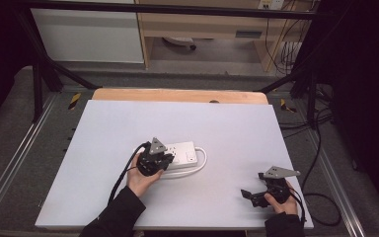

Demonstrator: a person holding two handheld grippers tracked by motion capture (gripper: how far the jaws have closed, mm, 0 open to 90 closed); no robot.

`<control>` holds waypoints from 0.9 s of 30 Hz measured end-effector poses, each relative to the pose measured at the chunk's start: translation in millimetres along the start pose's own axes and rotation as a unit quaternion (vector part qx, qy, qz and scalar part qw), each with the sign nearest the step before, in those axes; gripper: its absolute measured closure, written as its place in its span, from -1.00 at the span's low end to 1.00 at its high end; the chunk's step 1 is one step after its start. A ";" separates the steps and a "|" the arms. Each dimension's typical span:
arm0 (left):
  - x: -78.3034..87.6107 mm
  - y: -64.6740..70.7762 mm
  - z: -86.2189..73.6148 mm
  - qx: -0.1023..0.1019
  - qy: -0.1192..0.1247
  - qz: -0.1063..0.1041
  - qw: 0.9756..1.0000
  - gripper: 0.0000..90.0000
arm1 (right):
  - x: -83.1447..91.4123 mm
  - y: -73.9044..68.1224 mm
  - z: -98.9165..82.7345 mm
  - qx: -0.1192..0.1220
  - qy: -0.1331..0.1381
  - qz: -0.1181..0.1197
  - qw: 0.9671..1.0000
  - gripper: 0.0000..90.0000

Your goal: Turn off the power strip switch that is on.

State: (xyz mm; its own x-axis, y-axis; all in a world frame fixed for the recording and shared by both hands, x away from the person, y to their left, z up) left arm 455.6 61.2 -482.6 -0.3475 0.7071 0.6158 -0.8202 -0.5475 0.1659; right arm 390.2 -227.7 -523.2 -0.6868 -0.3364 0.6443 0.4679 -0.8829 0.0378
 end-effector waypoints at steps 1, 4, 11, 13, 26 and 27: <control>-0.7 0.0 -0.2 0.001 0.000 -0.001 1.000 0.88 | 0.0 0.0 0.0 0.000 0.000 0.000 1.000 -0.98; -1.9 -0.2 -0.4 0.000 -0.001 0.000 1.000 0.92 | 0.0 0.1 0.0 0.000 0.000 0.000 1.000 -0.98; -5.0 -1.0 -0.4 -0.002 0.000 -0.002 1.000 0.98 | -0.4 0.1 -0.1 0.000 0.000 0.000 1.000 -0.98; -5.8 -1.5 -0.7 -0.002 -0.001 -0.002 1.000 0.98 | -0.3 0.1 -0.2 0.000 -0.001 0.000 1.000 -0.98; -10.0 -4.0 -4.2 -0.004 -0.008 -0.003 1.000 0.98 | -0.3 -0.1 -0.7 0.000 -0.003 0.000 1.000 -0.98; -10.0 -4.6 -4.6 -0.003 -0.008 -0.003 1.000 0.98 | -0.3 0.0 -0.7 -0.001 -0.003 0.000 1.000 -0.98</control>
State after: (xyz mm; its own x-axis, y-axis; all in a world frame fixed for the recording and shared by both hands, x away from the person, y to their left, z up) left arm 460.8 58.7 -493.0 -0.3359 0.7028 0.6271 -0.8244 -0.5414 0.1653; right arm 390.0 -227.8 -523.9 -0.6837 -0.3340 0.6488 0.4668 -0.8836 0.0371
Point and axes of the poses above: each handheld gripper's, and its own axes: x roughly backward along the jaws, z roughly out of its top, y roughly to its right, the point moved 10 cm from there along -x, roughly forward along the jaws, and after that the axes turned 15 degrees about -z, right-handed, at the moved point
